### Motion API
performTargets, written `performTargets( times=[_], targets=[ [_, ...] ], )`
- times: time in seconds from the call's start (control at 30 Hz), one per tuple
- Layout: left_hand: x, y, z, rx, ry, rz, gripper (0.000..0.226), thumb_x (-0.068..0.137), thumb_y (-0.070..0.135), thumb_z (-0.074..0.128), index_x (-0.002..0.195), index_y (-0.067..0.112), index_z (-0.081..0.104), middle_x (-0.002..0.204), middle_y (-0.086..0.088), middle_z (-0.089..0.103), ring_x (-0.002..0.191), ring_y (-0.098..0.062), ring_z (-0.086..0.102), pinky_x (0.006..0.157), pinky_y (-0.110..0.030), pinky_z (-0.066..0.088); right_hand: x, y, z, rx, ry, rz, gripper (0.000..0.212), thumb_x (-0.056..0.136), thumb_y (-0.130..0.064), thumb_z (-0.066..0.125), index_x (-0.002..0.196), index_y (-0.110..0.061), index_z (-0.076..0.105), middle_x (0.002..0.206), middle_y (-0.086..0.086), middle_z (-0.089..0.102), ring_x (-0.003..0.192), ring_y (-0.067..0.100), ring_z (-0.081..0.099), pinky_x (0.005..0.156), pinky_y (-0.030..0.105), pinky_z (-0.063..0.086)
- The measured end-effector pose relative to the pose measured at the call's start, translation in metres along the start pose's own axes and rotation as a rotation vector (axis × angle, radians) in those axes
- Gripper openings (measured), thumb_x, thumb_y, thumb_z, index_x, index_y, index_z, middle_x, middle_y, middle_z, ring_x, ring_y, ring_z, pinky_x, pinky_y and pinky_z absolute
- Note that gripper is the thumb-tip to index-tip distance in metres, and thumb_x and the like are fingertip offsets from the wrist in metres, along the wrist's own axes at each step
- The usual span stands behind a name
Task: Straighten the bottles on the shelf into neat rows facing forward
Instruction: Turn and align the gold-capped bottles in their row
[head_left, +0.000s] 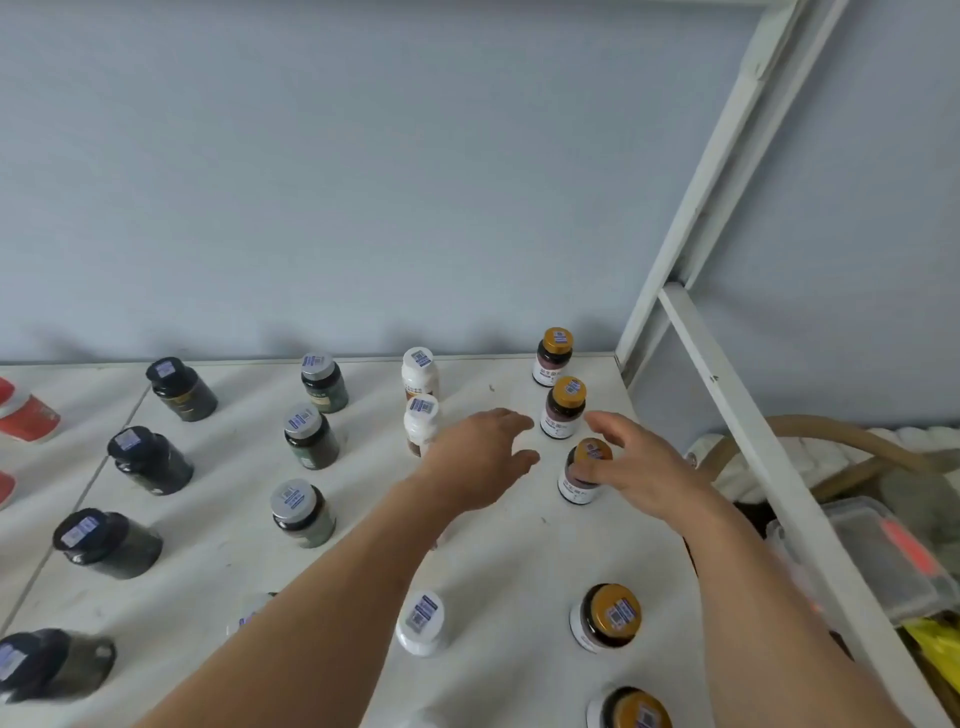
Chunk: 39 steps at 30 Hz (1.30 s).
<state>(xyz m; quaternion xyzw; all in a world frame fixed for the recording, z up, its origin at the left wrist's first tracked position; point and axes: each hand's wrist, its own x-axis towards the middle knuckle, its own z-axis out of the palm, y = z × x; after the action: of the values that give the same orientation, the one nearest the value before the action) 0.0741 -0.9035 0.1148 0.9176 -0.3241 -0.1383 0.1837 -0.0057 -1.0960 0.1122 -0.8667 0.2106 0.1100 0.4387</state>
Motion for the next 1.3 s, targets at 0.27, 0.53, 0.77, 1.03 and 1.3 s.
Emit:
performTargets(
  times=[0.27, 0.53, 0.77, 1.03, 1.3],
  targets=[
    [0.009, 0.027, 0.043, -0.306, -0.18, -0.235, 0.066, 0.088, 0.038, 0.067, 0.145, 0.026, 0.038, 0.143, 0.003, 0.05, 0.129, -0.016, 0.048, 0.105, -0.031, 0.042, 0.007, 0.025, 0.013, 0.076, 0.076, -0.046, 0.039, 0.081, -0.036, 0.077, 0.112, -0.029, 0.054, 0.102, -0.007, 0.064, 0.088, 0.009, 0.059, 0.073, 0.021, 0.045],
    [0.004, 0.029, 0.04, -0.686, -0.188, -0.248, 0.041, 0.081, 0.034, 0.073, 0.121, 0.028, 0.064, 0.111, 0.008, 0.07, 0.098, -0.014, 0.062, 0.077, -0.026, 0.049, 0.001, 0.006, 0.001, 0.107, 0.092, -0.151, 0.034, 0.085, -0.052, 0.065, 0.11, -0.029, 0.062, 0.098, -0.014, 0.065, 0.089, 0.003, 0.059, 0.07, 0.021, 0.044],
    [0.007, 0.029, 0.041, -0.906, -0.272, -0.285, 0.031, 0.071, 0.036, 0.084, 0.099, 0.032, 0.07, 0.109, 0.004, 0.072, 0.105, -0.016, 0.066, 0.103, -0.037, 0.047, -0.002, 0.004, -0.007, 0.052, 0.159, -0.129, 0.039, 0.083, -0.065, 0.058, 0.095, -0.029, 0.066, 0.09, -0.009, 0.067, 0.084, 0.009, 0.061, 0.07, 0.028, 0.05],
    [0.003, 0.032, 0.046, -0.973, -0.307, -0.277, 0.042, 0.078, 0.028, 0.08, 0.116, 0.016, 0.067, 0.112, -0.002, 0.071, 0.107, -0.019, 0.066, 0.098, -0.031, 0.052, -0.007, 0.007, -0.008, 0.024, 0.147, -0.117, 0.04, 0.085, -0.065, 0.056, 0.097, -0.029, 0.066, 0.092, -0.007, 0.068, 0.086, 0.011, 0.062, 0.077, 0.032, 0.053],
    [0.001, 0.033, 0.045, -0.899, -0.28, -0.272, 0.036, 0.078, 0.032, 0.079, 0.111, 0.024, 0.067, 0.113, 0.003, 0.07, 0.107, -0.018, 0.063, 0.096, -0.03, 0.049, -0.008, 0.008, -0.007, 0.009, 0.144, -0.131, 0.042, 0.087, -0.063, 0.055, 0.104, -0.025, 0.065, 0.098, -0.006, 0.066, 0.091, 0.015, 0.061, 0.075, 0.029, 0.05]
  ],
)
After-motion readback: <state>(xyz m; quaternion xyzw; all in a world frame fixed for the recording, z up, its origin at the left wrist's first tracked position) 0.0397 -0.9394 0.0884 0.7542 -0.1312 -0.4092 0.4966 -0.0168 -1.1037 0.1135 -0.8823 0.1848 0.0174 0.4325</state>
